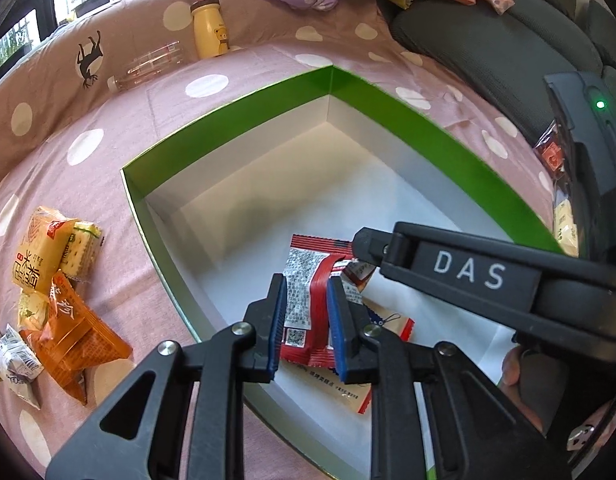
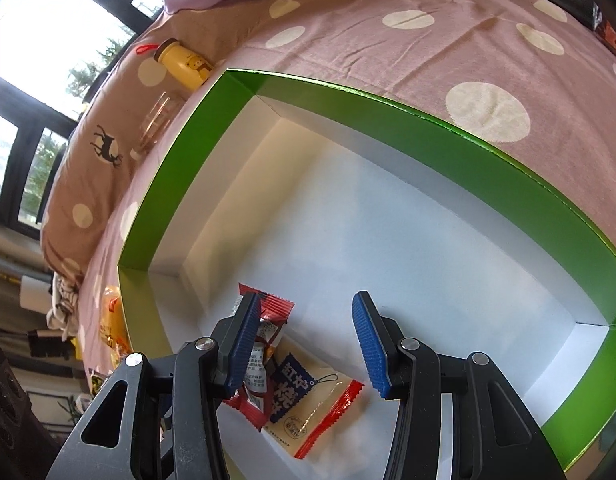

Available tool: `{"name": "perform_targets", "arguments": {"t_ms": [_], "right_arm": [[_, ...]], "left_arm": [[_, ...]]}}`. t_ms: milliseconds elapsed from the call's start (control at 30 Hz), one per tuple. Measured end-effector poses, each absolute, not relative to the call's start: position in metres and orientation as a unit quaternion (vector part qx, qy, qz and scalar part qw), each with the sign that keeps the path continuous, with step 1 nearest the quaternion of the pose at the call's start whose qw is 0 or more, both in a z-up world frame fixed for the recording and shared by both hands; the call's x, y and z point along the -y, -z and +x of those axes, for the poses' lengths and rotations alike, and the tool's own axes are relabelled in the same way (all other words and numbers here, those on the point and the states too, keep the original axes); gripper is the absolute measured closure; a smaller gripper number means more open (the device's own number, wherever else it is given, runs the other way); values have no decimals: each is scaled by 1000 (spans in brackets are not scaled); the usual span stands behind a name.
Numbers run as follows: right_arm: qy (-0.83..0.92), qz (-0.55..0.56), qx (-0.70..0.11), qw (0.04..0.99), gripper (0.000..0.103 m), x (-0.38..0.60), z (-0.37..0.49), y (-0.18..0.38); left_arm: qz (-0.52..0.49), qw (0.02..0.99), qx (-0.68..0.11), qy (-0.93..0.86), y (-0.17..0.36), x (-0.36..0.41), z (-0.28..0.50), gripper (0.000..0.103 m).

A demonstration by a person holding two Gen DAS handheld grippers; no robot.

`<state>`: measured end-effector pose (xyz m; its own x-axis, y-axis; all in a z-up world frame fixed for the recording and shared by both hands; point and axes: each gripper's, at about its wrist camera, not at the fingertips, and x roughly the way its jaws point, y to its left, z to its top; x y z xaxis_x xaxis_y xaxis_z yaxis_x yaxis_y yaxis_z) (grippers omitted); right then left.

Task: Organize snacks
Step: 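Withdraw the right tool from the box toward the snack pile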

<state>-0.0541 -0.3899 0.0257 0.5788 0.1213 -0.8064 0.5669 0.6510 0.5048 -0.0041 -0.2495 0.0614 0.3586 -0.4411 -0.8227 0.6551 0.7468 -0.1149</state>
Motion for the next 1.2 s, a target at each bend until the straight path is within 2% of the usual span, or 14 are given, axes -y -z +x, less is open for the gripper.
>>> {"name": "perform_targets", "arguments": {"t_ms": [100, 167, 200, 233, 300, 367, 433, 567, 667, 767, 1033, 1200], "right_arm": [[140, 387, -428, 805, 52, 388, -56, -30], [135, 371, -423, 815, 52, 382, -55, -37], [132, 368, -418, 820, 52, 380, -56, -41], [126, 367, -410, 826, 49, 377, -57, -45], [118, 360, -394, 838, 40, 370, -60, -54], [112, 345, -372, 855, 29, 360, -61, -65], [101, 329, -354, 870, 23, 350, -60, -74], [73, 308, -336, 887, 19, 328, -57, -87], [59, 271, -323, 905, 16, 303, -54, -98], [36, 242, -313, 918, 13, 274, -47, -105], [-96, 218, -342, 909, 13, 206, -19, -88], [-84, 185, -348, 915, 13, 182, -17, -78]], "left_arm": [[79, 816, -452, 352, -68, 243, -5, 79], [55, 819, -446, 358, -78, 235, -7, 63], [47, 823, -439, 357, -84, 230, -9, 62], [42, 828, -430, 357, -91, 224, -11, 59], [36, 836, -418, 353, -101, 211, -14, 47], [25, 848, -403, 343, -108, 191, -17, 22], [6, 863, -391, 320, -112, 162, -19, 15], [-15, 885, -391, 254, -112, 109, -13, 14], [-45, 904, -382, 186, -108, 61, -11, 6], [-91, 911, -379, 136, -91, 17, -11, 6], [-109, 917, -376, 77, -78, -30, -2, 6], [-121, 915, -380, 52, -76, -48, 1, 6]]}}
